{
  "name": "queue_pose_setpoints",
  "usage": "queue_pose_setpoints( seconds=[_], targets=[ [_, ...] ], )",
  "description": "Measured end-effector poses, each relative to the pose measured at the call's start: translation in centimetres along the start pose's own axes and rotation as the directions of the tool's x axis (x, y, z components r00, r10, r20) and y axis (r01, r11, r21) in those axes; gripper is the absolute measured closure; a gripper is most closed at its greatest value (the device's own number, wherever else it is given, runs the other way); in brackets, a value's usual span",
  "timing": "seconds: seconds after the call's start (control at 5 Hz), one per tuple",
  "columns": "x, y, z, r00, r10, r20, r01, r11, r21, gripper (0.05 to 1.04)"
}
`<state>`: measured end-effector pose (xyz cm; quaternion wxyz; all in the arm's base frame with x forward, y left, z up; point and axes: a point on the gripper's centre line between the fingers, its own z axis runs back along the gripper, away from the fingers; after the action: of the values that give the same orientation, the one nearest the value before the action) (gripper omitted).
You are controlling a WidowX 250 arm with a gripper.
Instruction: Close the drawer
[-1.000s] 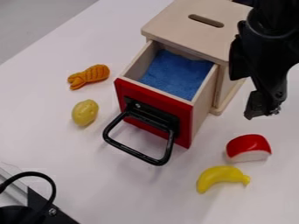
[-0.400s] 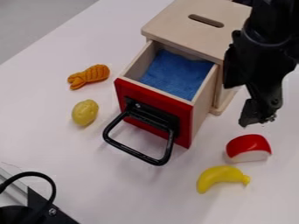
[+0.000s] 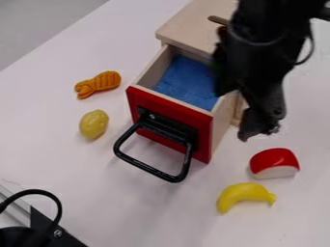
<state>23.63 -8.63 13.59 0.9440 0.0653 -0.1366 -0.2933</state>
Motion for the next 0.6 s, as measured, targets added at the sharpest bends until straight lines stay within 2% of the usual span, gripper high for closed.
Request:
queue_pose_setpoints(
  seconds=[0.2, 0.4, 0.6],
  targets=[
    [-2.7, 0.9, 0.9, 0.997, 0.079, -0.017, -0.079, 0.997, 0.024, 0.085],
    [-6.2, 2.4, 0.3, 0.976, 0.211, -0.054, -0.209, 0.977, 0.034, 0.085],
    [-7.8, 3.4, -1.4, 0.943, 0.317, -0.102, -0.316, 0.948, 0.025, 0.085]
  ],
)
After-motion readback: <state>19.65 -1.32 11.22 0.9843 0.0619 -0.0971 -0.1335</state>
